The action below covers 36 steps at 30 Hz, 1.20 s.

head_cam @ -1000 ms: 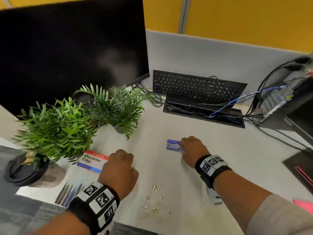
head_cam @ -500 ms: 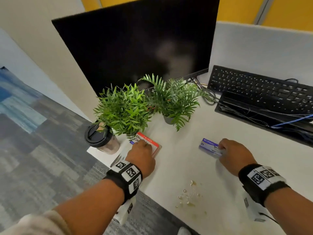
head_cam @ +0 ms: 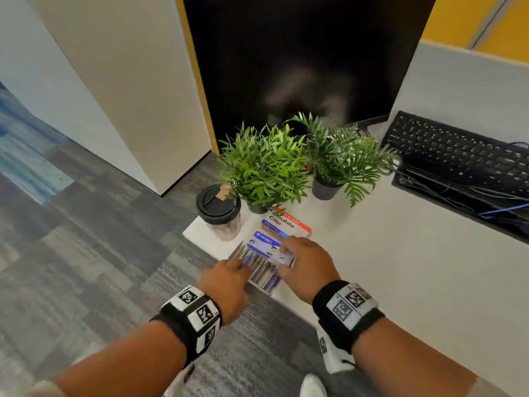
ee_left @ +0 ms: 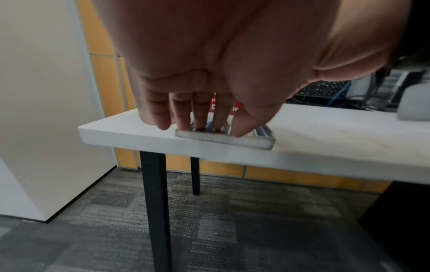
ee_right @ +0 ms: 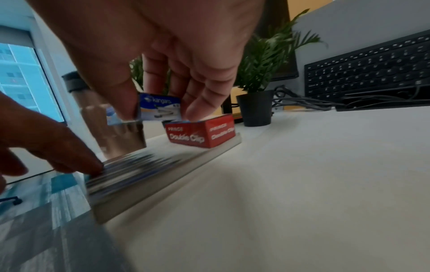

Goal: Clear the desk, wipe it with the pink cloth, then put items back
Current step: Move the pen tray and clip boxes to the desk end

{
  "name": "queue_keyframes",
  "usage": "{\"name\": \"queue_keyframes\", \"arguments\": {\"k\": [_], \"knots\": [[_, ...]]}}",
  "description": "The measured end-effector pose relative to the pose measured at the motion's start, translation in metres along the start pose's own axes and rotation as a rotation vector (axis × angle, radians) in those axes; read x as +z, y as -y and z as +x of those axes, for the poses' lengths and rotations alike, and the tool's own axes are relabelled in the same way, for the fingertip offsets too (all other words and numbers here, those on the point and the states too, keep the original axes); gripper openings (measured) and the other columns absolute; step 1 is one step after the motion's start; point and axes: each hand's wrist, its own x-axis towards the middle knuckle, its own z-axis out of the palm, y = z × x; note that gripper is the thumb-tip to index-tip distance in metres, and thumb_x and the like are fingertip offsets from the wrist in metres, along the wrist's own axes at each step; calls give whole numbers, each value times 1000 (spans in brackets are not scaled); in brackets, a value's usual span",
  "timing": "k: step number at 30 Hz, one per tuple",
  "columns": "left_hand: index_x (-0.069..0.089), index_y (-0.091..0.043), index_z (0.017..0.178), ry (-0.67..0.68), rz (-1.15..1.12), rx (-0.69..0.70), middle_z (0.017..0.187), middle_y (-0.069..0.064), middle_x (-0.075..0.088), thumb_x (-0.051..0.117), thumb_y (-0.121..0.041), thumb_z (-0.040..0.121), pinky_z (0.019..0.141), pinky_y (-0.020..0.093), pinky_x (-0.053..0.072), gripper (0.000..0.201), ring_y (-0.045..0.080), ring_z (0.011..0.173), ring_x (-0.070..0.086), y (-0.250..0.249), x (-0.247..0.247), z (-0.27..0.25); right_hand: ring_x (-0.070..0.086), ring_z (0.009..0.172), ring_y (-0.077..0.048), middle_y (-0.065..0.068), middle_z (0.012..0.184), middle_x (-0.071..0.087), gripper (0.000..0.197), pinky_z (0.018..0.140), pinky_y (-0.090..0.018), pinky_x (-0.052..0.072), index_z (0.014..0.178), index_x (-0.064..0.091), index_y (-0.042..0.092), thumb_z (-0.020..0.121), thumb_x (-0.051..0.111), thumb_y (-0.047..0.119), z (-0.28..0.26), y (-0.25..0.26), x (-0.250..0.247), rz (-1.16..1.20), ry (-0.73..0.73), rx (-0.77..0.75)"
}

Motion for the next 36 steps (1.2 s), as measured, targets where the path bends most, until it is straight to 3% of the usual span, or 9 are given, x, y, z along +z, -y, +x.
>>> {"name": "queue_keyframes", "arguments": {"k": [6,11,15,17,20,26,31,36], "knots": [[34,-21,142,14,90,99,146,4,31,55,-30,82,99,45,47,64,28,128,40,10,5,-6,57,96,-24,-5,107,60,16,79,-33,52,97,55,18,84,63,23,10,20,37,-127,14,53],[30,-22,143,19,108,117,150,3,25,56,-39,83,103,44,45,68,28,130,40,16,6,-16,55,100,-27,-8,105,58,19,78,-38,52,100,54,17,85,62,26,6,29,46,-200,58,76],[47,-26,125,17,117,154,134,-2,48,44,-41,76,98,38,48,51,22,120,51,7,-14,-26,52,106,-31,-11,111,57,30,86,-39,50,104,61,15,80,67,32,-11,32,25,-126,-24,98],[53,-25,114,3,91,174,122,-3,59,41,-41,76,92,34,50,43,19,111,59,-9,-33,-33,50,112,-28,-9,120,56,34,94,-39,47,115,60,18,85,64,33,-30,27,9,-40,-92,157],[52,-28,116,-55,97,311,118,-6,60,41,-42,87,91,29,49,34,14,110,59,-54,-64,-42,52,113,-22,-4,126,56,35,100,-35,44,123,56,21,91,57,32,-75,0,-25,41,-218,253],[47,-30,130,-120,173,592,124,-7,56,40,-41,91,96,30,45,41,13,115,57,-185,-106,-44,60,101,-13,5,118,62,27,90,-22,45,118,62,24,92,57,30,-184,-96,-107,98,-499,568],[46,-25,132,-95,251,831,126,-4,54,39,-41,93,96,33,46,43,18,115,55,-309,-101,-31,62,95,-18,-1,106,68,20,82,-22,44,107,67,17,88,62,19,-281,-193,-152,88,-669,858],[46,-21,132,6,341,993,130,0,52,40,-39,94,98,35,44,43,22,119,52,-428,-69,-24,60,90,-21,0,99,66,15,74,-20,35,101,68,17,87,61,20,-346,-277,-157,128,-698,1045]]}}
